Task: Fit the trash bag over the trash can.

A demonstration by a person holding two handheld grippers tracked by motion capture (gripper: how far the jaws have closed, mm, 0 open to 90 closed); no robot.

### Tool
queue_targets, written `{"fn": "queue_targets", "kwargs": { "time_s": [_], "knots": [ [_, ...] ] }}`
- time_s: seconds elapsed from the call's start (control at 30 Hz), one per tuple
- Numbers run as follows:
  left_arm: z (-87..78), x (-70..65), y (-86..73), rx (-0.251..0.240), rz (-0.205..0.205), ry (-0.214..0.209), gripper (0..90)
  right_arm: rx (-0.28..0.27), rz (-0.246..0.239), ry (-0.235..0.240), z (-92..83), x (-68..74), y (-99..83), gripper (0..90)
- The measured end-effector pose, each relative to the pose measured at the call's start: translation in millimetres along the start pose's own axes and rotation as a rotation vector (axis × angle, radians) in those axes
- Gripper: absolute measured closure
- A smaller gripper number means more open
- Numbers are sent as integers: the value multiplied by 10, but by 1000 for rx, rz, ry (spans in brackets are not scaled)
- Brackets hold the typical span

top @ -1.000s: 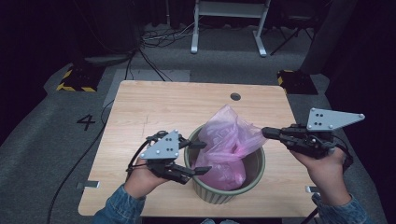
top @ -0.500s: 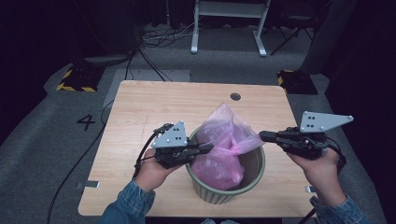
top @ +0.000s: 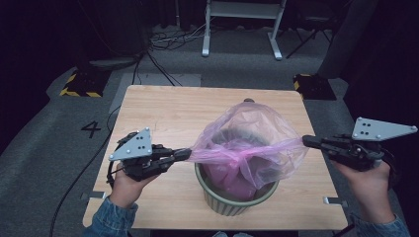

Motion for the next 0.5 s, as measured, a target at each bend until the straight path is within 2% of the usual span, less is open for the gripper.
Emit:
{"fn": "queue_targets", "kwargs": {
  "time_s": [0.03, 0.13, 0.27, 0.37, 0.43, 0.5],
  "knots": [
    [-36, 21, -31, 7, -6, -16, 897, 4, 3, -2, -16, -3, -18, 900],
    [-110, 60, -101, 47, 0, -24, 896, 34, 23, -12, -70, -20, -108, 900],
    [-221, 133, -199, 90, -14, -15, 896, 75, 76, -13, -117, -75, -278, 900],
    [-266, 159, -317, 120, -24, -2, 896, 106, 96, -15, -104, -86, -413, 900],
    [-285, 175, -383, 118, -40, 0, 895, 121, 120, -13, -88, -92, -528, 900],
    [-297, 186, -419, 97, -59, -5, 880, 102, 142, 8, -80, -103, -636, 900]
  ]
}}
Point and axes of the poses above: each handheld gripper's, and its own axes: z roughly forward along the jaws, y roughly out of its top, x roughly to its left, the point moved 1 cm from there along z, roughly forward along the jaws, and after that the axes turned 11 degrees about y, right-handed, at the moved point
